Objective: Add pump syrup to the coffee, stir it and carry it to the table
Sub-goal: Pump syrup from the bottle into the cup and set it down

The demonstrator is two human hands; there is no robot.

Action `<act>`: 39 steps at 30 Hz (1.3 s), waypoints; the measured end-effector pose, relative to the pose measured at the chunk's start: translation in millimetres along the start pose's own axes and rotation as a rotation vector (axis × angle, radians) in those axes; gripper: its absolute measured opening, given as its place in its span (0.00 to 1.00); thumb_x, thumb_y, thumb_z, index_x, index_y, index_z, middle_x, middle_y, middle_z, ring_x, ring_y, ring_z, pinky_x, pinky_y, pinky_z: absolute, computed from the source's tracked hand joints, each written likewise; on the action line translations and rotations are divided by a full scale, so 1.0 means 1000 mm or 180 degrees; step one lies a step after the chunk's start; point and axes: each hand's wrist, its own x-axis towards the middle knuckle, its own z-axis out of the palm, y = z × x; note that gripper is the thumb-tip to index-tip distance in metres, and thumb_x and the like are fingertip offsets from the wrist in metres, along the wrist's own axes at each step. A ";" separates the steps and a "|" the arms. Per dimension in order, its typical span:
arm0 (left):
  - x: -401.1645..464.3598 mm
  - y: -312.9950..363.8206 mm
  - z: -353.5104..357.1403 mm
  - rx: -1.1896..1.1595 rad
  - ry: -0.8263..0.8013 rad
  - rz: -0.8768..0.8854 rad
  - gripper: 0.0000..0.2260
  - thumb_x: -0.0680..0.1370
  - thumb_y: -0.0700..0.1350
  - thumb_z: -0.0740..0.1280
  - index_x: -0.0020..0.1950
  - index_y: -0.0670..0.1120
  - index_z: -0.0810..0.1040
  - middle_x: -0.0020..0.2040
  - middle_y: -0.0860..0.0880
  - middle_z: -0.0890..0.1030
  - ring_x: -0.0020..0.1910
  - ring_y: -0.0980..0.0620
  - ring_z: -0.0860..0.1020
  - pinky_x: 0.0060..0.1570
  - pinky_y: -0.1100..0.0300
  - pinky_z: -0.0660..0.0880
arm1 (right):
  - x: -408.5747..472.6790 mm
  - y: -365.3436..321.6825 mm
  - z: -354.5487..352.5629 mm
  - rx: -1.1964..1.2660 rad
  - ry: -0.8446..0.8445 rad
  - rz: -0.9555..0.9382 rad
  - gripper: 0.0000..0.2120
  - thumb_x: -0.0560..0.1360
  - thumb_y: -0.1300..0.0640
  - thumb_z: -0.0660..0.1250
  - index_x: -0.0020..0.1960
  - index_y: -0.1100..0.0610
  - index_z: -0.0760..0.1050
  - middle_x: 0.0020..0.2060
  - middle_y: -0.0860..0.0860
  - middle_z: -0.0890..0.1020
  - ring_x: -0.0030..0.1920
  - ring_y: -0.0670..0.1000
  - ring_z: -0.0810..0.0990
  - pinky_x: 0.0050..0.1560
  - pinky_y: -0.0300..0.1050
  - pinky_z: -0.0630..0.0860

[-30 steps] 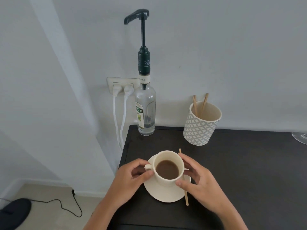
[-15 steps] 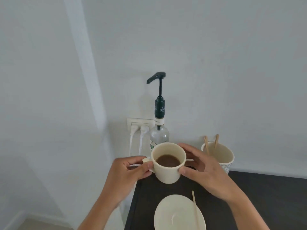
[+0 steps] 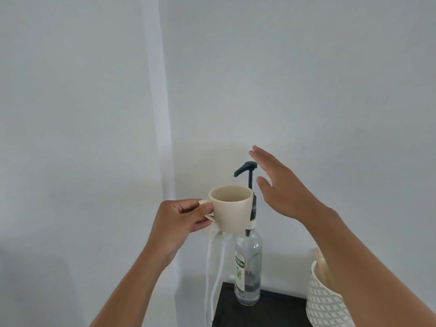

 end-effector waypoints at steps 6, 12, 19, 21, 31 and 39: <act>0.014 0.001 0.010 0.0049 0.0031 0.0097 0.04 0.77 0.40 0.75 0.49 0.42 0.90 0.45 0.41 0.90 0.48 0.46 0.90 0.55 0.54 0.85 | 0.007 0.004 0.009 0.0103 -0.0109 0.0125 0.28 0.82 0.70 0.53 0.80 0.54 0.64 0.80 0.44 0.63 0.79 0.39 0.58 0.61 0.12 0.45; 0.024 0.001 0.014 0.0004 0.0032 0.0134 0.04 0.77 0.40 0.75 0.48 0.42 0.90 0.46 0.39 0.90 0.49 0.45 0.89 0.56 0.53 0.84 | 0.005 0.004 0.017 0.0193 -0.0056 0.0194 0.35 0.76 0.77 0.53 0.79 0.55 0.66 0.79 0.43 0.65 0.75 0.39 0.65 0.63 0.15 0.53; 0.025 0.004 0.009 -0.0084 0.0061 0.0122 0.07 0.77 0.39 0.75 0.52 0.38 0.89 0.46 0.40 0.90 0.50 0.44 0.89 0.52 0.57 0.86 | 0.010 0.003 0.008 0.0016 -0.0245 0.0170 0.37 0.76 0.76 0.53 0.81 0.54 0.60 0.82 0.45 0.59 0.81 0.45 0.58 0.79 0.42 0.59; 0.025 0.003 0.007 -0.0068 0.0056 0.0127 0.06 0.77 0.39 0.75 0.52 0.38 0.89 0.46 0.41 0.90 0.49 0.45 0.89 0.53 0.56 0.86 | 0.011 0.004 0.007 -0.0030 -0.0285 0.0188 0.37 0.76 0.76 0.52 0.82 0.54 0.60 0.82 0.45 0.58 0.82 0.44 0.55 0.81 0.45 0.56; 0.031 -0.001 0.010 -0.0089 0.0099 0.0130 0.06 0.77 0.39 0.75 0.52 0.38 0.89 0.46 0.40 0.90 0.48 0.46 0.90 0.51 0.57 0.86 | 0.010 0.004 0.011 -0.0050 -0.0179 0.0180 0.39 0.73 0.78 0.54 0.81 0.55 0.62 0.81 0.46 0.61 0.81 0.47 0.61 0.78 0.47 0.62; 0.032 0.001 0.011 -0.0078 0.0069 0.0121 0.06 0.77 0.39 0.75 0.51 0.39 0.89 0.44 0.42 0.90 0.47 0.47 0.90 0.50 0.59 0.86 | 0.013 0.002 0.004 0.0018 -0.0326 0.0301 0.40 0.74 0.76 0.53 0.82 0.51 0.59 0.82 0.42 0.58 0.81 0.43 0.56 0.80 0.46 0.59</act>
